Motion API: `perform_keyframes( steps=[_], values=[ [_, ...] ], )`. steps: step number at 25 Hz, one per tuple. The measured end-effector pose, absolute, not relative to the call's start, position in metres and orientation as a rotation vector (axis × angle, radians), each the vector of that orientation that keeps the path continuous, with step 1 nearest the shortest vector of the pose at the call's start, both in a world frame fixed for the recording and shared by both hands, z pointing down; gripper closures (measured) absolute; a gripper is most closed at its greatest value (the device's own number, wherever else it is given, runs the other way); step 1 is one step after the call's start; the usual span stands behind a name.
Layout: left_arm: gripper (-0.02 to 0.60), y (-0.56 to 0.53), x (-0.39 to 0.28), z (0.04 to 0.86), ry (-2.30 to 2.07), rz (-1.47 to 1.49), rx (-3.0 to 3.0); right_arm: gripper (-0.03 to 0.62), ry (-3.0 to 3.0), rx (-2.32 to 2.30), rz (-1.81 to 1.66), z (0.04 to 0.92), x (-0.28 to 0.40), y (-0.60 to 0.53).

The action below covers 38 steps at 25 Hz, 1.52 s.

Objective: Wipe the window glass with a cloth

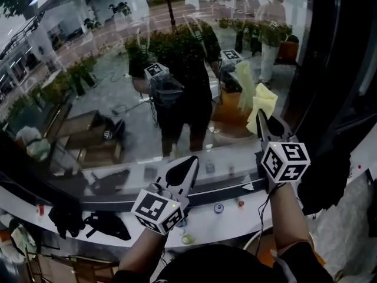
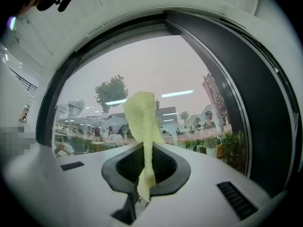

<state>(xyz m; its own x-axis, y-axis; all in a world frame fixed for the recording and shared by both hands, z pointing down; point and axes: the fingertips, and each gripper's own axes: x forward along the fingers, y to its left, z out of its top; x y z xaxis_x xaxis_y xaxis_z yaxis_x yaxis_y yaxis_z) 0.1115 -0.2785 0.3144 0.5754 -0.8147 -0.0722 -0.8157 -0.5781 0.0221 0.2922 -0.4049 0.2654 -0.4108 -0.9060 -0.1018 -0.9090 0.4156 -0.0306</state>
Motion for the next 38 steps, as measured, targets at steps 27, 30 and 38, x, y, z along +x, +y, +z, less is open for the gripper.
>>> perform_keyframes(
  steps=[27,30,38],
  values=[
    [0.583,-0.245,0.022,0.348,1.684,0.091,-2.721,0.554,2.67,-1.527,0.007,0.292,0.169,-0.414],
    [0.583,-0.235,-0.003,0.348,1.684,0.096,-2.724,0.554,2.672,-1.527,-0.011,0.295,0.143,-0.405],
    [0.583,-0.211,-0.077,0.346,1.708,0.102,-2.714,0.554,2.661,-1.511,-0.027,0.289,0.066,-0.384]
  ],
)
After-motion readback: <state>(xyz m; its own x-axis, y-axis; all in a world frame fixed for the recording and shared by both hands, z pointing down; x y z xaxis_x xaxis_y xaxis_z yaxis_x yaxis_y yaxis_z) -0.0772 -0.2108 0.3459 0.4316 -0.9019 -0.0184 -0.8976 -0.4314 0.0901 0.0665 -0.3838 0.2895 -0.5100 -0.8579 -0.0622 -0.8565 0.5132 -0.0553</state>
